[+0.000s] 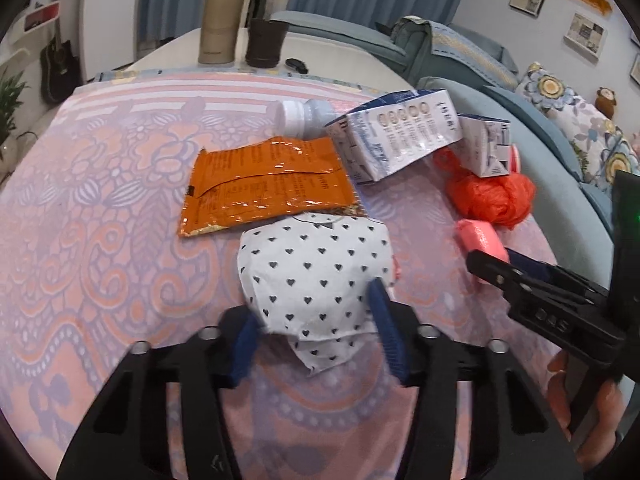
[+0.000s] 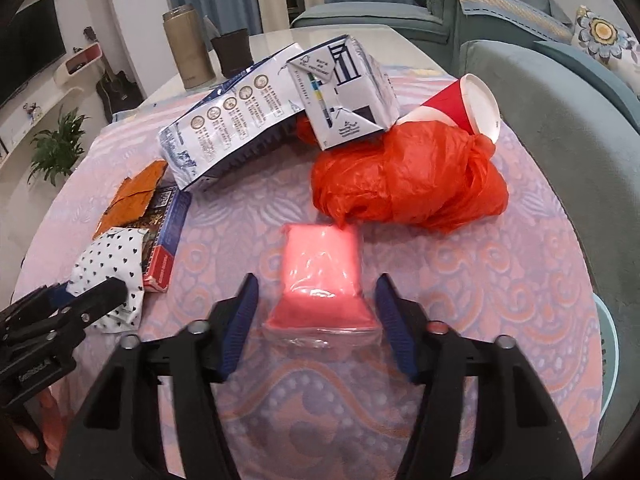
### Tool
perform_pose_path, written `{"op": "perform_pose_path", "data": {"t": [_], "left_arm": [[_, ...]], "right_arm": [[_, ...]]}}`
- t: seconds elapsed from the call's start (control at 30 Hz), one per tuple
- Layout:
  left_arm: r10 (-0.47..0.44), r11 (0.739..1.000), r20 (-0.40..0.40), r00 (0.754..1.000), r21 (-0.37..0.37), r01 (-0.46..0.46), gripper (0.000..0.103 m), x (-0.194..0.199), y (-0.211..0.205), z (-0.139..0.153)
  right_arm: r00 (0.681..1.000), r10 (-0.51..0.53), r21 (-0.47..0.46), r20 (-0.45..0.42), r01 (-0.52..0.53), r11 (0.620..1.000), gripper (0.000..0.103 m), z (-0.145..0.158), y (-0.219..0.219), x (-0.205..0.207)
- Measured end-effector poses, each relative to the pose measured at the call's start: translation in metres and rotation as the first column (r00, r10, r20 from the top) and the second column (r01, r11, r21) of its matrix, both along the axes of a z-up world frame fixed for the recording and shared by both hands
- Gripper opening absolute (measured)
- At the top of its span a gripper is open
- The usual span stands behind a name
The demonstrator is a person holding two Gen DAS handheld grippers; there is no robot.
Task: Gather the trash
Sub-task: 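Grasp the white heart-print bag with the left tool while the right tool grasps the pink packet, then carry the bag and pink packet over the wastebasket and open both tools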
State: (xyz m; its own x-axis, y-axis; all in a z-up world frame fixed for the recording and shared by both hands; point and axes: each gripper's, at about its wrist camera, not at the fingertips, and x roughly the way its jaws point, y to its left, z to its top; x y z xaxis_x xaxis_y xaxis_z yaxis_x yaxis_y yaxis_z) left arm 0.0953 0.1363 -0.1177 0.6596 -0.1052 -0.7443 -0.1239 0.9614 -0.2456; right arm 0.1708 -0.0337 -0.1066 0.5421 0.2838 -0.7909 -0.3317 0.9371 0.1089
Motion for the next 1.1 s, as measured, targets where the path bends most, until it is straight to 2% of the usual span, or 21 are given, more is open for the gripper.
{"op": "perform_pose_path", "data": {"t": [0.07,0.33,0.43,0.6,0.7,0.8,1.1], "left_arm": [[-0.003,1.000,0.022,1.000,0.010,0.002,0.035,-0.004,-0.002,0.003],[-0.009,1.000,0.081,0.997,-0.013,0.010,0.019,-0.014,0.001,0.011],[-0.018,0.999,0.127,0.992,-0.026,0.022,0.011,-0.022,0.001,0.019],[-0.038,0.998,0.174,0.984,-0.036,0.045,0.010,-0.030,-0.004,0.034],[-0.054,0.997,0.202,0.978,-0.039,0.063,0.010,-0.032,-0.010,0.046],[-0.090,0.994,0.240,0.967,-0.035,0.101,0.010,-0.035,-0.022,0.062],[-0.232,0.969,0.315,0.920,-0.006,0.246,0.010,-0.027,-0.080,0.097]], "right_arm": [[1.000,-0.004,-0.006,0.008,0.004,1.000,0.041,0.001,0.000,0.000],[0.999,0.010,0.026,0.037,-0.011,1.000,0.036,0.005,-0.002,-0.007],[0.999,0.008,0.056,0.052,-0.011,0.998,0.035,0.008,-0.008,-0.010],[0.999,0.011,0.122,0.044,-0.016,0.992,0.035,0.013,-0.021,-0.015],[0.998,0.012,0.143,0.068,-0.022,0.989,0.035,0.022,-0.032,-0.023],[0.997,0.002,0.191,0.081,-0.018,0.981,0.035,0.032,-0.049,-0.032],[0.979,-0.103,0.230,0.177,0.061,0.971,0.035,0.069,-0.106,-0.065]]}}
